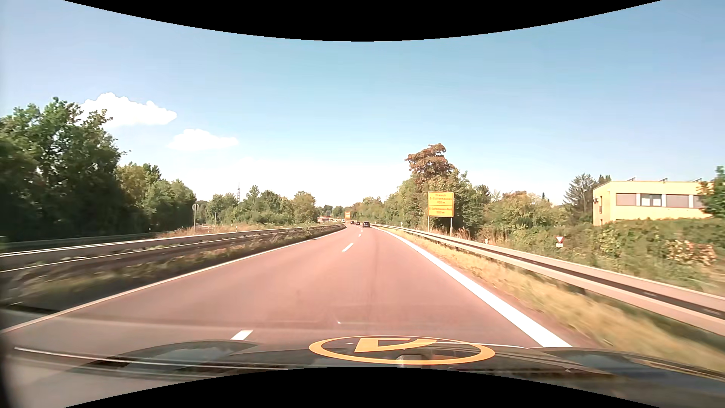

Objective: Follow the waypoints while adhering to traffic rules and regulations

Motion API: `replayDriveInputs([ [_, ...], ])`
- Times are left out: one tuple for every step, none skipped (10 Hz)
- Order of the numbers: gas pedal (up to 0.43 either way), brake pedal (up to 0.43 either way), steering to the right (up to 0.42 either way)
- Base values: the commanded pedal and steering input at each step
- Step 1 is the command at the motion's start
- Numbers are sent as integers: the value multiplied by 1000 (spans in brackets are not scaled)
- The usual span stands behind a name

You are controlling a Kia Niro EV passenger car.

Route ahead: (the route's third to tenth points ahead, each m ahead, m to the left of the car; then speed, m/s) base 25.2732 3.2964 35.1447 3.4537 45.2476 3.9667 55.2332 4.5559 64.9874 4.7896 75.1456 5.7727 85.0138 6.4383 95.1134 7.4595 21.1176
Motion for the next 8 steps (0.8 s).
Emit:
replayDriveInputs([
  [177,0,-5],
  [189,0,-5],
  [197,0,-5],
  [197,0,-5],
  [197,0,-5],
  [197,0,-5],
  [209,0,-5],
  [209,0,-5],
])
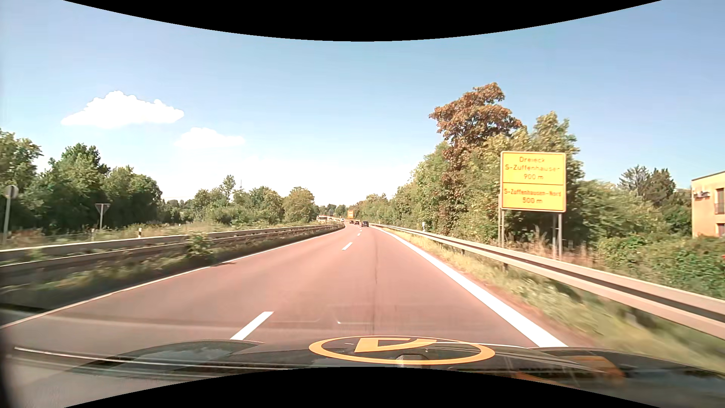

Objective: Follow the waypoints while adhering to traffic rules and regulations

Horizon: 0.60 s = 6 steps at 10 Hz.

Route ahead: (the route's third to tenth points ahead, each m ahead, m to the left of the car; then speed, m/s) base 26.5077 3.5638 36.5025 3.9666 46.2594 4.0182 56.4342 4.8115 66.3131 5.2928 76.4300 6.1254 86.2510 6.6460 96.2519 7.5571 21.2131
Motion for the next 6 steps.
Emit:
replayDriveInputs([
  [209,0,-5],
  [209,0,-5],
  [209,0,-5],
  [209,0,-6],
  [209,0,-8],
  [209,0,-9],
])
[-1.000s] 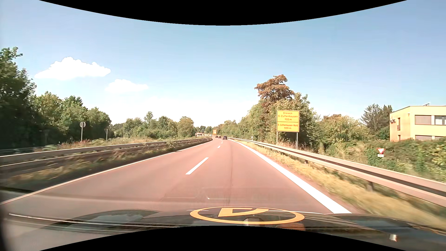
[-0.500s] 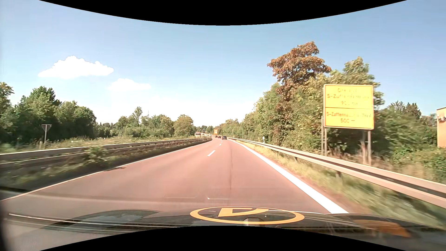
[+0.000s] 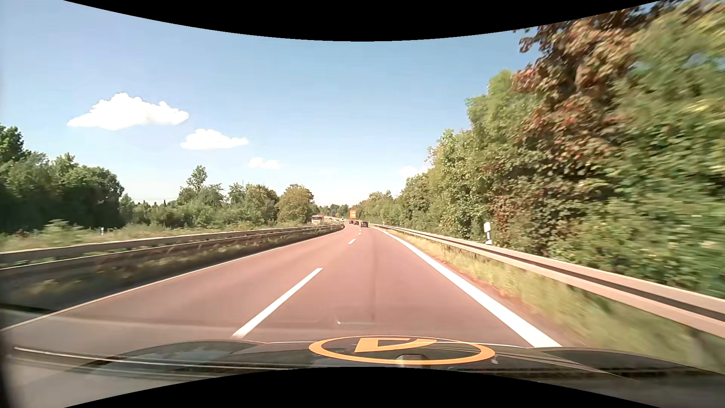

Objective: Follow the waypoints while adhering to traffic rules and regulations

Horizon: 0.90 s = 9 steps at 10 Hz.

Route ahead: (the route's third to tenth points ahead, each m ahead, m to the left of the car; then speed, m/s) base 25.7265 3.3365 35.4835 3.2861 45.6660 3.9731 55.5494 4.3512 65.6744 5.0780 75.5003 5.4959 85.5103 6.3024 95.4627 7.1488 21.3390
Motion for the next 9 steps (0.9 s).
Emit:
replayDriveInputs([
  [209,0,-9],
  [209,0,-9],
  [209,0,-9],
  [209,0,-9],
  [209,0,-9],
  [209,0,-9],
  [209,0,-9],
  [209,0,-8],
  [209,0,-7],
])
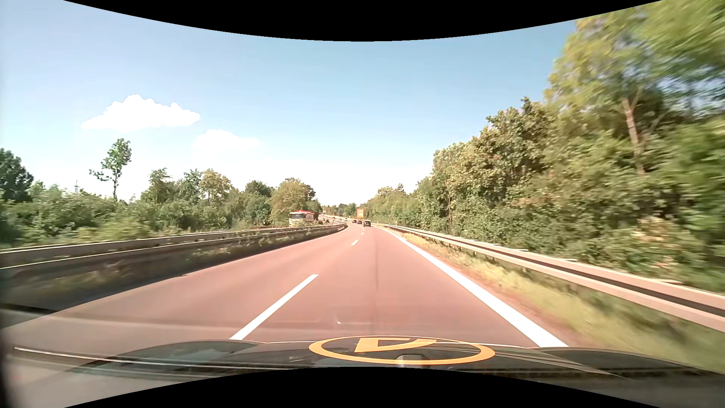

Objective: Follow the waypoints while adhering to traffic rules and regulations

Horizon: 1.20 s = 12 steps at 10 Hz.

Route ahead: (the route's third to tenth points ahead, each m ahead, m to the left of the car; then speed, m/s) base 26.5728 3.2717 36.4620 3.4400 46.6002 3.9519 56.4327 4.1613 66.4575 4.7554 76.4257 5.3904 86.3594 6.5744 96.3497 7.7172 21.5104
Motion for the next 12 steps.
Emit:
replayDriveInputs([
  [209,0,-7],
  [209,0,-7],
  [197,0,-7],
  [197,0,-7],
  [197,0,-6],
  [197,0,-6],
  [197,0,-6],
  [197,0,-6],
  [197,0,-6],
  [189,0,-6],
  [189,0,-6],
  [189,0,-6],
])
